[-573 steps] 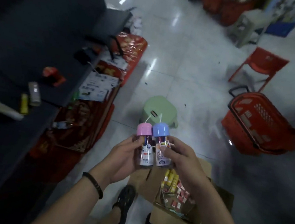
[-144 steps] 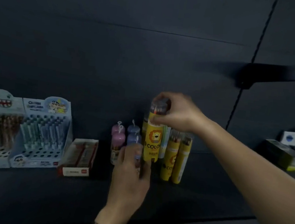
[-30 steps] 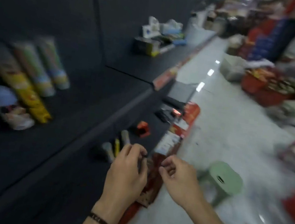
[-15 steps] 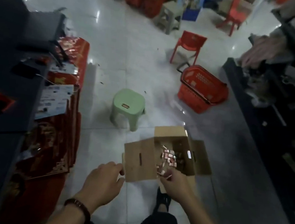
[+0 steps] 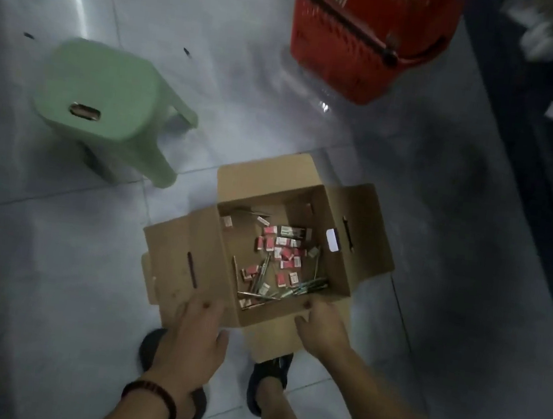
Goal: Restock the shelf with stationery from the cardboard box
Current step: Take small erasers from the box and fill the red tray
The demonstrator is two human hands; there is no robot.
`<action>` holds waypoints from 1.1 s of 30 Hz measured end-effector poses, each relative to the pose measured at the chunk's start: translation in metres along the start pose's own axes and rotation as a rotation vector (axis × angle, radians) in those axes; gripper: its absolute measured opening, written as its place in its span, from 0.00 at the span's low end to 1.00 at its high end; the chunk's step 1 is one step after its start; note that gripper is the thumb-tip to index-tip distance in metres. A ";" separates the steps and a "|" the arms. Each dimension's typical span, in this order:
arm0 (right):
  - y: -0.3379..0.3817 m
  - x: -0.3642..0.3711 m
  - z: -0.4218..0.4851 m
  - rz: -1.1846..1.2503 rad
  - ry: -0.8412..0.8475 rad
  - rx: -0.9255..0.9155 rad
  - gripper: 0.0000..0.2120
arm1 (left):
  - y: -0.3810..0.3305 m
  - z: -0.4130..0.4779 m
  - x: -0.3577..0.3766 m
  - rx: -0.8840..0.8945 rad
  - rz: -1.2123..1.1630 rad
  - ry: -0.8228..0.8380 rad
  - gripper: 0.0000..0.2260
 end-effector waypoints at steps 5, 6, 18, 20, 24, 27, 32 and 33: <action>-0.011 0.056 0.159 -0.089 -0.097 -0.010 0.32 | 0.027 0.130 0.093 -0.046 0.079 -0.084 0.29; -0.012 0.063 0.185 -0.113 -0.120 -0.029 0.34 | 0.032 0.146 0.107 -0.071 0.083 -0.098 0.33; -0.017 0.119 0.333 -0.103 -0.164 0.042 0.45 | 0.047 0.219 0.202 -0.222 -0.030 -0.325 0.35; -0.018 0.124 0.332 -0.062 -0.184 0.027 0.40 | 0.044 0.223 0.205 -0.243 -0.027 -0.340 0.34; -0.018 0.128 0.332 -0.004 -0.182 0.004 0.35 | 0.040 0.227 0.207 -0.263 -0.021 -0.365 0.33; -0.017 0.128 0.335 0.018 -0.172 -0.020 0.33 | 0.040 0.227 0.209 -0.257 0.004 -0.385 0.33; -0.021 0.126 0.343 0.185 -0.215 -0.046 0.23 | 0.042 0.228 0.210 -0.250 -0.007 -0.403 0.33; -0.021 0.126 0.343 0.211 -0.228 -0.055 0.21 | 0.042 0.228 0.209 -0.245 -0.012 -0.406 0.33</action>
Point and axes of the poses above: each hand's wrist, its own z-axis towards the middle knuckle, its own x-axis out of the palm, y = z × x, the point moved 1 cm from there along z, towards the middle knuckle
